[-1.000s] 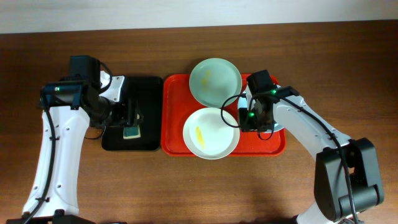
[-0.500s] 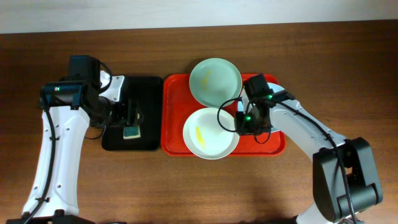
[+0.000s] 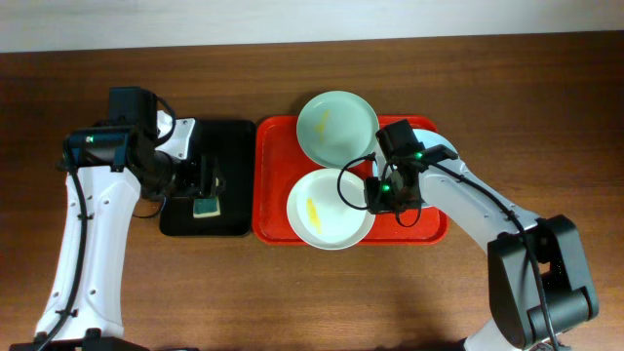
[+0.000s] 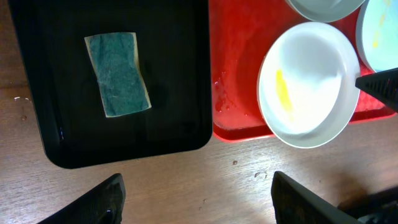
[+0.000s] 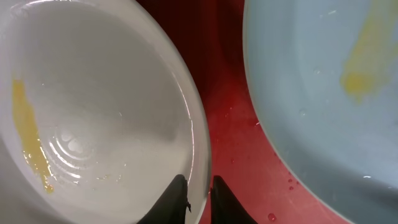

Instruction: Clean dirty plates on tray and stack at the side

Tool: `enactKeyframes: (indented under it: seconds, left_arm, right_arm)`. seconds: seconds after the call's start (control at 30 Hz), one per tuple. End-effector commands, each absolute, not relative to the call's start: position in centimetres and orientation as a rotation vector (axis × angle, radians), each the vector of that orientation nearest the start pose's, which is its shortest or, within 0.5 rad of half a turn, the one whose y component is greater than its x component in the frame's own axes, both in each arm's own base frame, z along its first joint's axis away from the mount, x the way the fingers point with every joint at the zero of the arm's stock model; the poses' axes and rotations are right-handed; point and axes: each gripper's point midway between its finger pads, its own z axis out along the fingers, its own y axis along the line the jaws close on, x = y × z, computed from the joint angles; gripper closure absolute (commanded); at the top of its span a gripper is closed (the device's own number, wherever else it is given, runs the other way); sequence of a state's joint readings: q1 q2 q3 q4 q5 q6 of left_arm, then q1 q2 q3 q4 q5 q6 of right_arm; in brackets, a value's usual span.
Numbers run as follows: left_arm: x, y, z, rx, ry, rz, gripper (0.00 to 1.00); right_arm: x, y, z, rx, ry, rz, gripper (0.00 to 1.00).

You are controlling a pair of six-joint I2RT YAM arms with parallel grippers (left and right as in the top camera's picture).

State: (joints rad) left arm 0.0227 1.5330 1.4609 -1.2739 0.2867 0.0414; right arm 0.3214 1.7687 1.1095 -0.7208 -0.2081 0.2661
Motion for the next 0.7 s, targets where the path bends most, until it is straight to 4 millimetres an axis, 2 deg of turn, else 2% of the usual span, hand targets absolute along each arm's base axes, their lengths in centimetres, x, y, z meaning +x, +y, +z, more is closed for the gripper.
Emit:
enactKeyframes:
  seconds: [0.0,0.67]
  left_arm:
    - [31.63,-4.04,18.81,0.065,2.877,-0.395,0.27]
    - [31.38,-4.05,18.75,0.063,2.887,-0.397,0.26]
  right_arm:
    - [31.7,14.34,2.8,-0.111,3.003,0.367,0.83]
    - [31.73,14.08,2.28,-0.098,2.995,0.348,0.84]
